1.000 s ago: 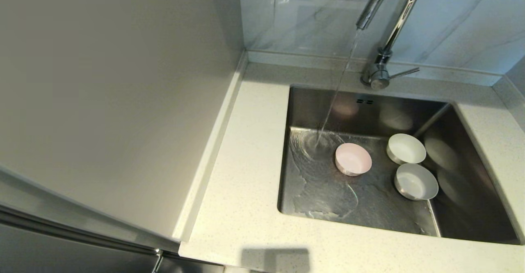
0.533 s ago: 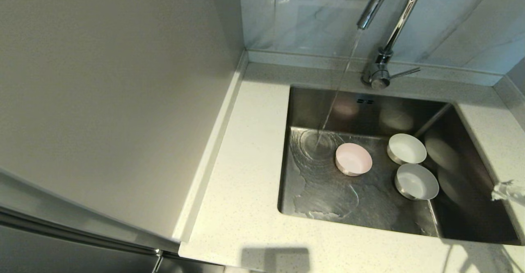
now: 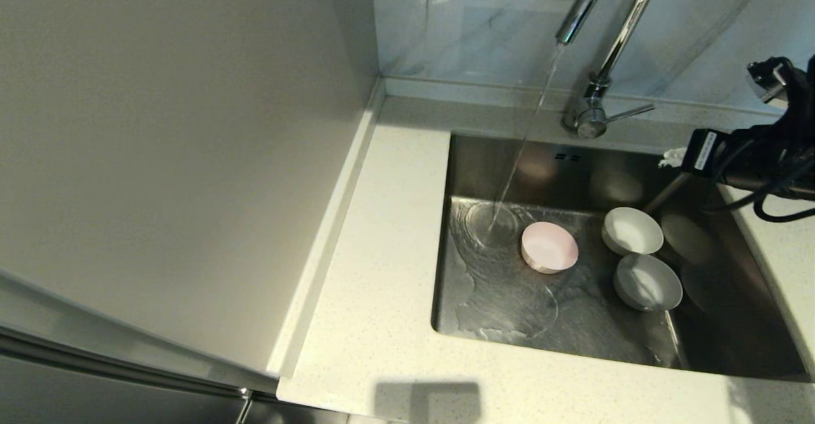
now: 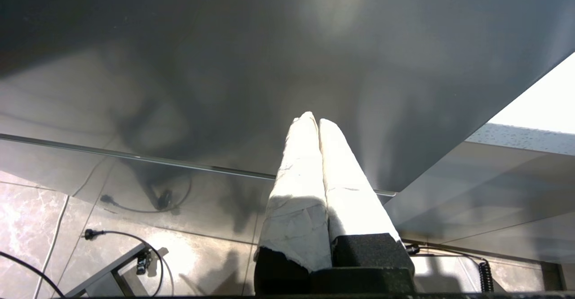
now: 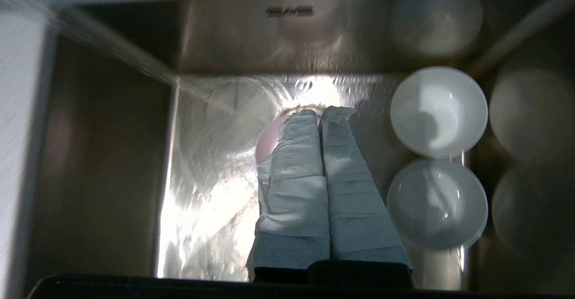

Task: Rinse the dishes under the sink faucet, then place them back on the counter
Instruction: Turn off the faucet

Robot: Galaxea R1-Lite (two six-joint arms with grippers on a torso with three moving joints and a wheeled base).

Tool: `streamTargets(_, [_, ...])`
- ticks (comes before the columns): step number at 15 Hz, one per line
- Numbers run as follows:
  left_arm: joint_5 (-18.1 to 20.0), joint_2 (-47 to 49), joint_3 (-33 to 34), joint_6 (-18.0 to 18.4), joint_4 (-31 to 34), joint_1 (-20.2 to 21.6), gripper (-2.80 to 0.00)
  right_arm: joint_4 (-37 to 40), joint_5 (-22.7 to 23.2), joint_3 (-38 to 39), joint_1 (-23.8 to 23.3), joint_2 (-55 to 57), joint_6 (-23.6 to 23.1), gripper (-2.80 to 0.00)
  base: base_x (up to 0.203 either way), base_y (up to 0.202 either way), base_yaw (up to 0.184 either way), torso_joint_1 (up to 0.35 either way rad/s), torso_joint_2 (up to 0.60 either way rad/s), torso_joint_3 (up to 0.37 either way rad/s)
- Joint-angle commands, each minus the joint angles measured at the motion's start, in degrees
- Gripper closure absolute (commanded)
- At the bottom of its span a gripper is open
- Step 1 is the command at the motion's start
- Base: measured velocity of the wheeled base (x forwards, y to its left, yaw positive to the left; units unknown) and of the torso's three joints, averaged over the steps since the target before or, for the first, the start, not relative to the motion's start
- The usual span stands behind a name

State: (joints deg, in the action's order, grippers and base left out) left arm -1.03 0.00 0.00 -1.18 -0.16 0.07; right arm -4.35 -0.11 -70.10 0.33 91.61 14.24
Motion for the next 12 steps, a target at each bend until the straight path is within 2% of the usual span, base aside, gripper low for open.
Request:
streamTargets(1, [0.0, -0.2, 0.0, 0.0, 0.0, 0.0, 0.0, -0.5, 0.0, -5.9, -0.9, 8.7, 0.1, 0.0, 0.0, 0.0, 0.0, 0.0, 0.0, 0.0])
streamTargets(7, [0.0, -0.2, 0.0, 0.0, 0.0, 0.0, 0.0, -0.7, 0.0, -19.8, -4.0, 18.3, 0.1, 0.0, 0.0, 0.0, 0.0, 0.0, 0.0, 0.0])
streamTargets(12, [0.0, -0.2, 0.0, 0.0, 0.0, 0.0, 0.0, -0.7, 0.5, -25.5, -5.8, 21.7, 0.1, 0.0, 0.0, 0.0, 0.0, 0.0, 0.0, 0.0])
